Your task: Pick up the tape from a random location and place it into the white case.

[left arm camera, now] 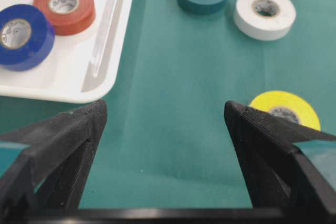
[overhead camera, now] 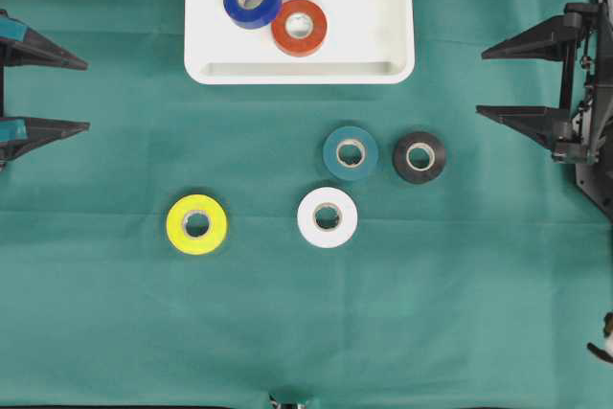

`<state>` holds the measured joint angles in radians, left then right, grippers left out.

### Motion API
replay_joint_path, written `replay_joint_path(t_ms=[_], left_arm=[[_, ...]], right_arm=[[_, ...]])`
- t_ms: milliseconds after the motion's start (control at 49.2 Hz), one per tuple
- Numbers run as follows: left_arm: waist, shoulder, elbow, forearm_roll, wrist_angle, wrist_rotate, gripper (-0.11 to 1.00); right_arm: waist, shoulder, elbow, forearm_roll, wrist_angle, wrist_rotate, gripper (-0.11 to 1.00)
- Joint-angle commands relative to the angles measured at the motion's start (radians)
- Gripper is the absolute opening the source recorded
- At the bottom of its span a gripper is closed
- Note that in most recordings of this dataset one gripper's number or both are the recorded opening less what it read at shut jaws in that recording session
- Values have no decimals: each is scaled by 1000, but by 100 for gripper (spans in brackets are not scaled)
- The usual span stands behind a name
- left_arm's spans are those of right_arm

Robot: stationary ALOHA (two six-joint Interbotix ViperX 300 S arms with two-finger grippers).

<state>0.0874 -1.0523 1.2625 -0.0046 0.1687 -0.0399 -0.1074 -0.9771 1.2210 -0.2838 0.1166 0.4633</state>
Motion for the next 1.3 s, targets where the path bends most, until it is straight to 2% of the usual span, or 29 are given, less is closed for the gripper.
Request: replay_joint_path(t_ms=[0, 305, 549, 874, 1179, 1281], left_arm=[[3, 11, -11, -2, -9, 0, 98], [5, 11, -11, -2, -9, 2, 98], [58, 12, -8, -2, -8, 2, 98], [51, 12, -5, -2, -14, 0, 98], [23, 15, -8, -2, -84, -2, 98], [3, 66, -14, -2, -144, -2, 98]], right_arm=[[-2, 5, -14, 0, -6, -2, 84], [-2, 5, -17, 0, -6, -2, 84], [-2, 5, -21, 0, -9, -2, 84], [-2, 8, -23, 0, -9, 0, 84], [-2, 8, -23, 0, -9, 0, 84], [-2, 8, -23, 0, -8, -2, 84]])
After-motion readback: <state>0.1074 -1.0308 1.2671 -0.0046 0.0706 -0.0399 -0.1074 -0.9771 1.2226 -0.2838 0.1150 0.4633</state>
